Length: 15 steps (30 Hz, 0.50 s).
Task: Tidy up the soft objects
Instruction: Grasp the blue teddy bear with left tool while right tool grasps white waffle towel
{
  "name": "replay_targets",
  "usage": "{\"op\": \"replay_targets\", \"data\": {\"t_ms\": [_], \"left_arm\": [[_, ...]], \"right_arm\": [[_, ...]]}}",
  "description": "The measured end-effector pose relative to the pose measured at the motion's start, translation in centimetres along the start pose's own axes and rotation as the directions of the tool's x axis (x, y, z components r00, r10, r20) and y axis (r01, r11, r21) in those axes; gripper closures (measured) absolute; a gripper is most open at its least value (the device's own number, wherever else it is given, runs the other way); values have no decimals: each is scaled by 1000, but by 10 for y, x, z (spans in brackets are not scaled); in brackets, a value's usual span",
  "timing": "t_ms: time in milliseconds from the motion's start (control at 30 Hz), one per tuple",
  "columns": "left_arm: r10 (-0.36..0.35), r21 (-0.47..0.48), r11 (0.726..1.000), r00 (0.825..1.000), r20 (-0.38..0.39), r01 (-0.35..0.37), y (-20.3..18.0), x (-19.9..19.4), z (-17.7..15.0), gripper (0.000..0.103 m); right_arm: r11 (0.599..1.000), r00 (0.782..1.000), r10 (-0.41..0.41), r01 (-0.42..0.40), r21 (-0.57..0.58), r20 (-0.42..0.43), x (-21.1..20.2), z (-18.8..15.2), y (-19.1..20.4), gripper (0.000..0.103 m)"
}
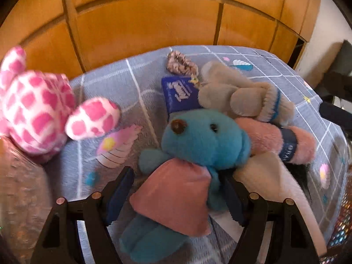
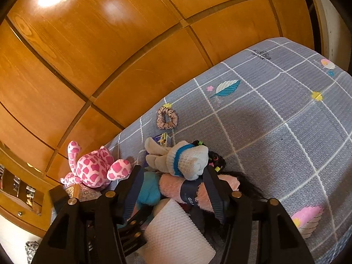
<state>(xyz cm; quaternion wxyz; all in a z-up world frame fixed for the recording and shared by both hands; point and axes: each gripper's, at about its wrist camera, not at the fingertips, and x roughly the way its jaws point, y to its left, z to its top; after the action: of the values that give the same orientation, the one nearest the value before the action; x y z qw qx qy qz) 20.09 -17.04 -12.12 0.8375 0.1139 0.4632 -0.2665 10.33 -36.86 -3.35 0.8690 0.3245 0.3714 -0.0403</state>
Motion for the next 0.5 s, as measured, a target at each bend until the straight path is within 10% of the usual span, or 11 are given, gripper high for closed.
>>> {"op": "replay_targets", "data": {"t_ms": [133, 500], "left_arm": [[-60, -42, 997, 998, 3, 60, 1, -4, -10, 61], [-38, -73, 996, 998, 58, 42, 2, -60, -54, 62]], "right_arm": [[1000, 1000, 1, -1, 8, -8, 2, 0, -2, 46], [996, 963, 55, -70, -49, -264, 43, -18, 13, 46]]}}
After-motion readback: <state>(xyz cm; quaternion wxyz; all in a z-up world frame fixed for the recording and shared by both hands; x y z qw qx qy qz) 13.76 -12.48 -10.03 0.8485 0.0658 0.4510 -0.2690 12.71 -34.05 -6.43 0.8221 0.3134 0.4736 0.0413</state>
